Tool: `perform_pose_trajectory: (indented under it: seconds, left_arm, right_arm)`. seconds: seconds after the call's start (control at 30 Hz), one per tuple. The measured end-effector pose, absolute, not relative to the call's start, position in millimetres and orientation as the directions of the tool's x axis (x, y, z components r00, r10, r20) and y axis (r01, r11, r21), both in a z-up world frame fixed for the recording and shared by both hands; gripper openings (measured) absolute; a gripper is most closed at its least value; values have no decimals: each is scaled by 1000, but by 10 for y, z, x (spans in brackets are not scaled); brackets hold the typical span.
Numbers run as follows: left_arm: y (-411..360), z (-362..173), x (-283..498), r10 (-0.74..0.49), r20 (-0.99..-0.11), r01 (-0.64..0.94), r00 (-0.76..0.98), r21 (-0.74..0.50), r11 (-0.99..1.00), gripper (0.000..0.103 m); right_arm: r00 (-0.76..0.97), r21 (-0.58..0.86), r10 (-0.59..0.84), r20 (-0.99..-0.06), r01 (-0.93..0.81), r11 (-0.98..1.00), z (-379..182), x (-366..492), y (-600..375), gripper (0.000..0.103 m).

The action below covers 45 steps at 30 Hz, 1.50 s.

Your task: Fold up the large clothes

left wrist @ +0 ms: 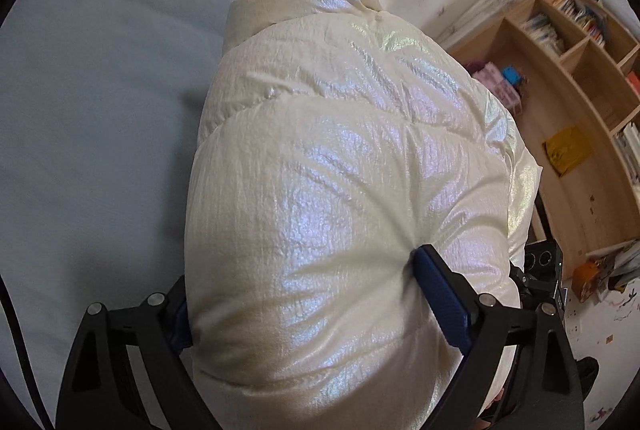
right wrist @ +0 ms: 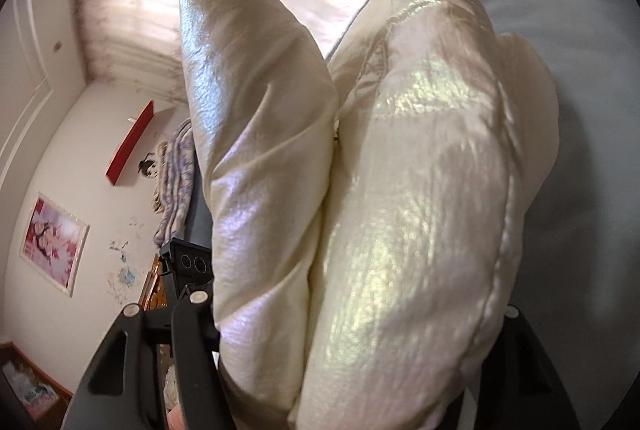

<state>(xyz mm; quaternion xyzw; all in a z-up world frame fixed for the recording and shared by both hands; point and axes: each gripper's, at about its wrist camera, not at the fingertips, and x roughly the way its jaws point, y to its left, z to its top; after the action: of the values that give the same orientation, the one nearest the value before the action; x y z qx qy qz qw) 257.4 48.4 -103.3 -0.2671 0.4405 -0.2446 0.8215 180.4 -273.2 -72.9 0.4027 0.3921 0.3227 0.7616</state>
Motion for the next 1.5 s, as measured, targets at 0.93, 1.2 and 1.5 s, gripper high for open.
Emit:
perform_pose_trajectory:
  seconds: [0.93,1.2,1.5]
  left_arm:
    - [2745,-1232,5311,-369,-674,57,640,-438,897,92]
    - [2880,-1652,5368,-269,-665,-51,697,-420,906,96]
    - [2971,-1607,5209,-213,-683,-88,699,-377,922,94]
  right_arm:
    - [415,895,872,-261,-233,379,-1437,4979,-34,63]
    - [440,891,845,-305,-181,417,-1861,4924,200,70]
    - [423,891,830,-364,-100,442,-2069,4868,31,74]
